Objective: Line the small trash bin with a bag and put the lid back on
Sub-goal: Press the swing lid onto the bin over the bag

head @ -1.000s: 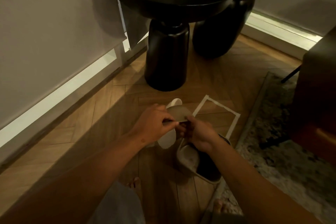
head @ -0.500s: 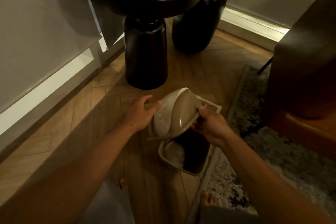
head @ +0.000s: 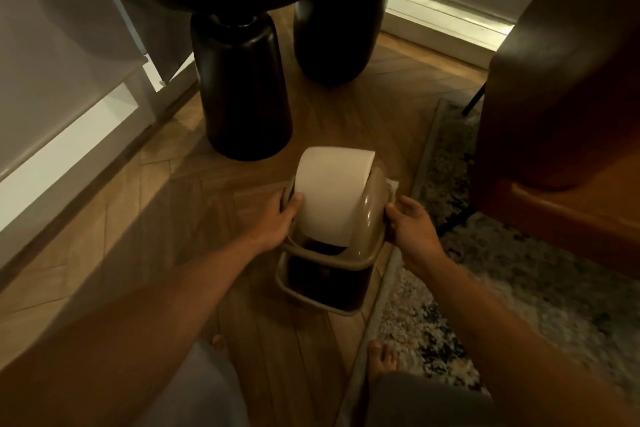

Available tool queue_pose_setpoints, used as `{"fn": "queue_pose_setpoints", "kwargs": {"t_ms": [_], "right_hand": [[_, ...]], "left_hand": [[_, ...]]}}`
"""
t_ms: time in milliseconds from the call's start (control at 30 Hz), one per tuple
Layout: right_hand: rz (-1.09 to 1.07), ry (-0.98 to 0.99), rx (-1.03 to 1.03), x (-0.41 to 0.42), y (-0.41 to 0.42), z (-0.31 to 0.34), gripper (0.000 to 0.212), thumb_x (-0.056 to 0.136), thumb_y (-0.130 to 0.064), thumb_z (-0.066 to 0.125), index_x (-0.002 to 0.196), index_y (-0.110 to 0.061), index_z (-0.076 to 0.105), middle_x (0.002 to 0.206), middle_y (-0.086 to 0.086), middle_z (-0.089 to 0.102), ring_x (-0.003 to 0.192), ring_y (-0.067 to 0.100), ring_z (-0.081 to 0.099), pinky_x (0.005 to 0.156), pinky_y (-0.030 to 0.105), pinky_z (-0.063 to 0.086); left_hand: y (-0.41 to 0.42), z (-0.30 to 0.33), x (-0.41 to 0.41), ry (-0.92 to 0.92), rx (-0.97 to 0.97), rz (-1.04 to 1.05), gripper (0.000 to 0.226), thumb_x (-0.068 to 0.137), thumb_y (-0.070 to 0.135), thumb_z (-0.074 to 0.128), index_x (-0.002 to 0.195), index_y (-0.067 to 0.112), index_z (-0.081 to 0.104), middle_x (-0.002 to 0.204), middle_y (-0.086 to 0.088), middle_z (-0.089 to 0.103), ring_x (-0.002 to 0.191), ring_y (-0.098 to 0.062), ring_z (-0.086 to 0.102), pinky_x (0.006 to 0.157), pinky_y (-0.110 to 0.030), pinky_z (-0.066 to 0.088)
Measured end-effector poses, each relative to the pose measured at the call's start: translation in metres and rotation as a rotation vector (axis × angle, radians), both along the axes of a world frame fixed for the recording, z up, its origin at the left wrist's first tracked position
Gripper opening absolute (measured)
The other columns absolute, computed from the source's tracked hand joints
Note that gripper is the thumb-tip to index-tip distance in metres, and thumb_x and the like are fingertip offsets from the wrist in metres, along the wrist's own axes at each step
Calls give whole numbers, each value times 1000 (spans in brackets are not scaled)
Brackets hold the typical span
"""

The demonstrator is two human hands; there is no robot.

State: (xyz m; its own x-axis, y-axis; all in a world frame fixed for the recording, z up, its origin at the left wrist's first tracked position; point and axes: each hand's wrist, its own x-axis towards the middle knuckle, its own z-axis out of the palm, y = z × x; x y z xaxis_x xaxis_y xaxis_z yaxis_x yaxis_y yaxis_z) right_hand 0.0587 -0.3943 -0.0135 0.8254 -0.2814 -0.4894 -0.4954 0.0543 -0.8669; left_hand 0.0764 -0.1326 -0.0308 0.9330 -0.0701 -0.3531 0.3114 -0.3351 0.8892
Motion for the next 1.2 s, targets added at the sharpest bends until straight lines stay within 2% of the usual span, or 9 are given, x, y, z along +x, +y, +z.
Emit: {"fn": "queue_pose_setpoints", "kwargs": {"t_ms": [67, 300, 400, 567, 700, 867, 1000, 1100, 1200], "right_hand": [[-14, 16, -61, -1, -4, -8, 50, 105, -29, 60, 152, -25, 44, 114, -3, 69, 90, 12, 72, 58, 24, 56], [175, 164, -61, -17, -10, -36, 66, 98, -65, 55, 149, -22, 57, 137, 1, 65, 121, 25, 64, 104, 51, 52], [206, 152, -38, -30, -6, -46, 68, 95, -69, 55, 152, -32, 53, 146, -2, 60, 107, 6, 62, 93, 37, 49], [266, 200, -73, -43, -5, -61, 71, 96, -69, 53, 159, -39, 39, 158, 1, 49, 124, 16, 50, 101, 36, 42], [313, 228, -54, -48, -2, -63, 72, 96, -70, 51, 161, -43, 33, 153, 2, 53, 118, 21, 56, 89, 38, 48], [359, 160, -58, -57, -1, -66, 66, 101, -59, 54, 160, -37, 37, 140, -5, 56, 97, -1, 58, 71, 13, 50], [360, 121, -57, -64, 6, -65, 63, 103, -51, 56, 161, -36, 36, 129, -11, 56, 91, -13, 52, 54, 2, 48], [373, 80, -106, -75, 10, -65, 65, 104, -53, 54, 162, -38, 29, 136, -9, 55, 99, -3, 58, 58, 1, 49], [373, 45, -161, -86, 12, -69, 72, 104, -58, 48, 166, -36, 20, 154, -4, 49, 129, 12, 52, 85, 9, 47]], "left_hand": [[-4, -4, -1, -5, -21, -38, 61, 101, 53, 45, 153, 22, 40, 142, 0, 55, 127, -21, 54, 103, -44, 50], [-2, -30, 9, 87, 43, -125, 52, 103, 52, 39, 143, 21, 53, 140, 1, 57, 128, -16, 52, 107, -36, 42], [-2, -38, 5, 116, 89, -214, 51, 105, 46, 39, 150, 22, 44, 145, 0, 53, 135, -20, 48, 106, -33, 39], [-2, -51, -3, 167, 196, -323, 53, 106, 42, 40, 154, 20, 37, 150, -4, 50, 140, -26, 46, 100, -27, 34], [5, -54, -1, 210, 220, -330, 61, 103, 43, 49, 157, 22, 30, 158, -5, 41, 141, -26, 44, 111, -35, 37], [19, -52, 2, 275, 190, -335, 65, 97, 41, 62, 153, 24, 36, 152, -4, 48, 120, -21, 57, 83, -29, 55], [25, -51, 0, 314, 197, -361, 65, 95, 39, 64, 153, 24, 37, 151, -4, 49, 129, -27, 55, 95, -42, 56], [29, -51, -5, 346, 196, -397, 68, 95, 37, 64, 154, 25, 33, 154, -4, 46, 132, -26, 53, 90, -36, 56], [28, -54, -10, 371, 193, -395, 66, 96, 37, 64, 153, 26, 33, 154, -2, 45, 128, -26, 56, 84, -41, 60]]}}
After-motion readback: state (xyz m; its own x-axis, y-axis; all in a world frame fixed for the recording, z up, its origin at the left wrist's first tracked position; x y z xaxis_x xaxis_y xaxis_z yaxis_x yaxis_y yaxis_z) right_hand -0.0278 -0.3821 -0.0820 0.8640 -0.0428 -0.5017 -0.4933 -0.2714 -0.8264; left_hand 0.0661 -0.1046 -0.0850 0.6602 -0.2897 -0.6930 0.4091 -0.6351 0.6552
